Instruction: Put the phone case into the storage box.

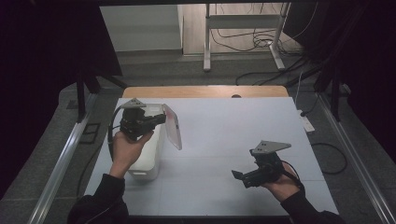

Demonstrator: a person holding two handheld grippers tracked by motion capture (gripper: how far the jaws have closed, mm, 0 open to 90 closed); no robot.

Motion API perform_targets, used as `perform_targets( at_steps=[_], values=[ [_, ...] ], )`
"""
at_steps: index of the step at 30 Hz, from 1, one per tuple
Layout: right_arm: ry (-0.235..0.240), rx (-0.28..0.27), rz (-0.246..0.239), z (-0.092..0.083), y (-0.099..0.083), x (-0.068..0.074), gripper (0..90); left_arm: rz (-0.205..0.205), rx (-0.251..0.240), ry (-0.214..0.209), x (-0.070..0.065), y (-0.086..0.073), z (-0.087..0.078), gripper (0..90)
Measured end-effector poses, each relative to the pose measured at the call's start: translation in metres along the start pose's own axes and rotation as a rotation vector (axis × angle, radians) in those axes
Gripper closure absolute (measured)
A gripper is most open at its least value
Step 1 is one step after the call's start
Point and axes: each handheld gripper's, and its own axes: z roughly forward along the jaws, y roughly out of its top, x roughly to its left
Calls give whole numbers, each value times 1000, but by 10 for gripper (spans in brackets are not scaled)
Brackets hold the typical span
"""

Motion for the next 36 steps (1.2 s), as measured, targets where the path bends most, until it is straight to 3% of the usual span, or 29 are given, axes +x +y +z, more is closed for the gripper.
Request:
perform_targets(
  at_steps=[14, 36],
  values=[
    [-69, 12, 24, -19, -18, -13, 0, -17, 7, 58, 18, 6, -7, 881],
    [-180, 3, 108, -47, -47, -36, 0, -66, -10, 147, 51, 17, -21, 881]
  ],
)
